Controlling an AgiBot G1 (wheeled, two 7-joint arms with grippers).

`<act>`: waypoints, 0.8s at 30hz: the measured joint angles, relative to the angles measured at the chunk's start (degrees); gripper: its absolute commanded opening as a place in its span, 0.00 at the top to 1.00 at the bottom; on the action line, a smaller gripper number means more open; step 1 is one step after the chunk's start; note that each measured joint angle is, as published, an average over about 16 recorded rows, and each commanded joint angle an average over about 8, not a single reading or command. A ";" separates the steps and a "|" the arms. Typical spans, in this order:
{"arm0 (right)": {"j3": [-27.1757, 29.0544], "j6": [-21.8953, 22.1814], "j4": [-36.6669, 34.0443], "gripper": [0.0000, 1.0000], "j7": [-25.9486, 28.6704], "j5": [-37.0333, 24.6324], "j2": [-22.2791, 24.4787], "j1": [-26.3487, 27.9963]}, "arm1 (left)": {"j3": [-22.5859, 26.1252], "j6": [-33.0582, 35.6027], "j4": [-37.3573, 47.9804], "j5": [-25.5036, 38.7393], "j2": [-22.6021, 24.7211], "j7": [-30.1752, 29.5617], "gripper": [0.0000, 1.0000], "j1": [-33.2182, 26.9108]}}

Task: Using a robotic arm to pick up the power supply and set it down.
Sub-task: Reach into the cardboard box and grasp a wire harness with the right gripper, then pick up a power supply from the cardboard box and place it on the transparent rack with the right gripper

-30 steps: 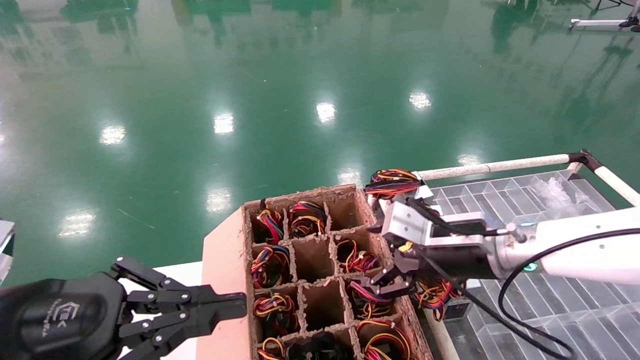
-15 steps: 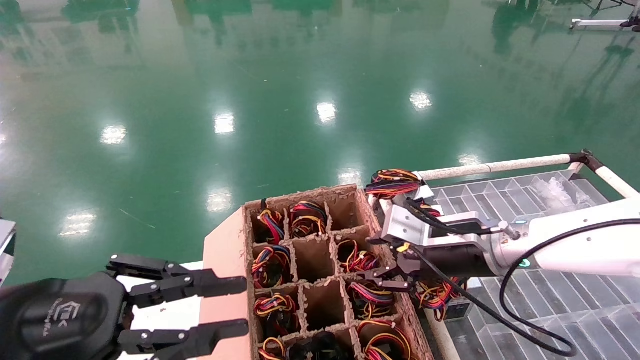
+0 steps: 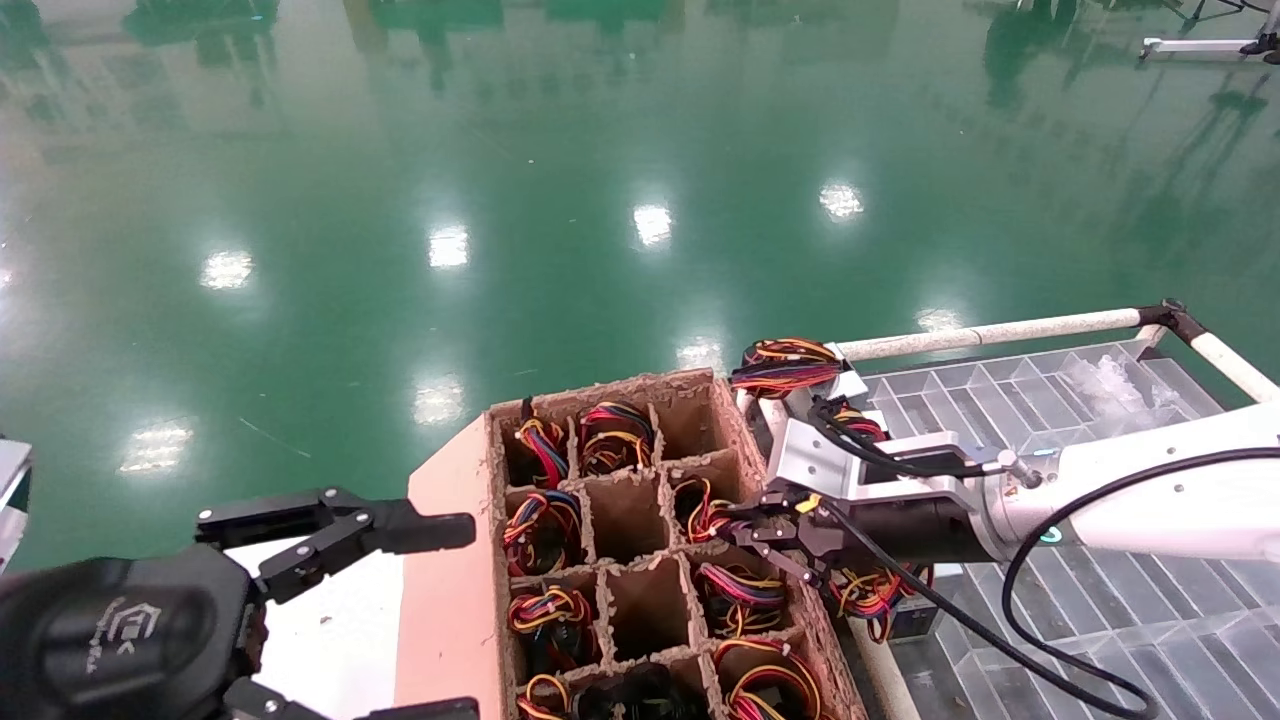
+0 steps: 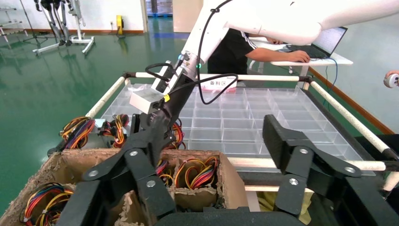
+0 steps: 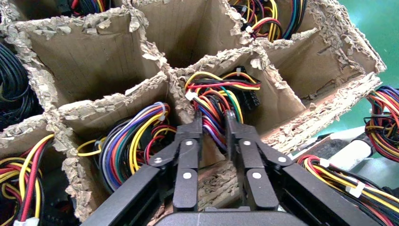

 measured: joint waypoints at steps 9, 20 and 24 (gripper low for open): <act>1.42 -1.00 2.69 1.00 1.83 2.37 1.81 -0.05 | 0.00 0.00 0.00 0.00 0.00 0.00 0.00 0.00; 5.66 -1.97 12.05 1.00 7.47 8.28 7.70 -0.53 | 0.01 0.00 0.00 -0.01 0.00 0.01 0.00 0.00; 7.90 -1.80 16.77 1.00 10.37 11.09 10.70 -0.75 | 0.01 0.00 0.00 -0.01 0.00 0.01 0.00 0.00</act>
